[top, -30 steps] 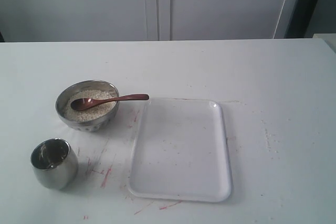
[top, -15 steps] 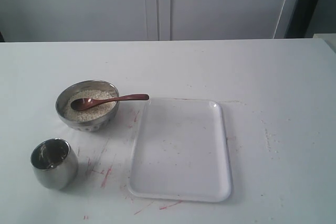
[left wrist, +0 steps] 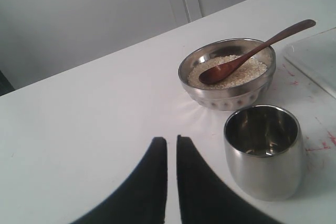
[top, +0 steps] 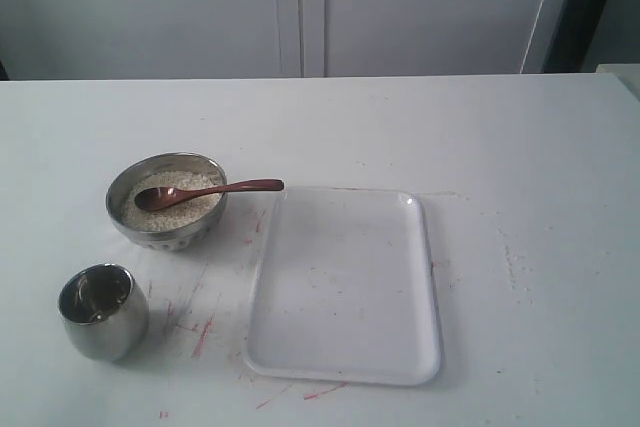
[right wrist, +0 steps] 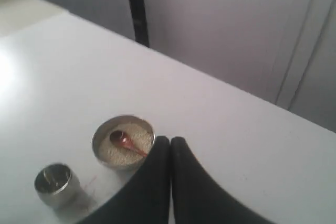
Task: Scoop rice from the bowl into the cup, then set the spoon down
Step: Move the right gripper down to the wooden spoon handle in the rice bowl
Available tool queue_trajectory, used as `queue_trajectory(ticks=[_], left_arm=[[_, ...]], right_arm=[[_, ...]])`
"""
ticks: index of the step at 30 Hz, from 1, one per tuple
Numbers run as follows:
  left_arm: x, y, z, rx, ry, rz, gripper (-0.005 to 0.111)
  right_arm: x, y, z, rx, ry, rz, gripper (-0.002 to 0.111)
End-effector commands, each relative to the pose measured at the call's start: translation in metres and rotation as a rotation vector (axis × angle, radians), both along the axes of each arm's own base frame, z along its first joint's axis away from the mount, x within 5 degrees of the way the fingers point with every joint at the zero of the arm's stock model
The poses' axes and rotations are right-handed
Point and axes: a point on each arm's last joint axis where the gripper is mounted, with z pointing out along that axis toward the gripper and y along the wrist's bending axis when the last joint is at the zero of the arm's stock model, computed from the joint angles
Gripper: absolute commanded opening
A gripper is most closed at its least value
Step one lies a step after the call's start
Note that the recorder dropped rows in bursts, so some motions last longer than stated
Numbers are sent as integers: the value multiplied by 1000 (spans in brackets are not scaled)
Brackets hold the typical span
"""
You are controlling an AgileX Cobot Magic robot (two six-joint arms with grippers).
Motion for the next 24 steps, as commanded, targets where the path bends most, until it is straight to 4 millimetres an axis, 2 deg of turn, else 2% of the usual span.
queue_trajectory(ticks=[1, 4, 6, 13, 16, 20, 24], left_arm=[[0, 0, 2, -9, -9, -4, 14], [0, 0, 2, -9, -9, -4, 14], [0, 0, 2, -9, -9, -4, 14], [0, 0, 2, -9, -9, -4, 14], [0, 0, 2, -9, -9, -4, 14], [0, 0, 2, -9, -9, -4, 14], [0, 0, 2, -9, -9, -4, 14]], right_arm=[[19, 25, -23, -170, 26, 198, 0], [32, 45, -43, -273, 50, 319, 0], [41, 67, -67, -415, 68, 490, 0], [68, 114, -123, -675, 69, 614, 0], [79, 131, -144, -722, 54, 624, 0], [96, 144, -160, -722, 7, 565, 0], [116, 156, -167, -592, -56, 422, 0]])
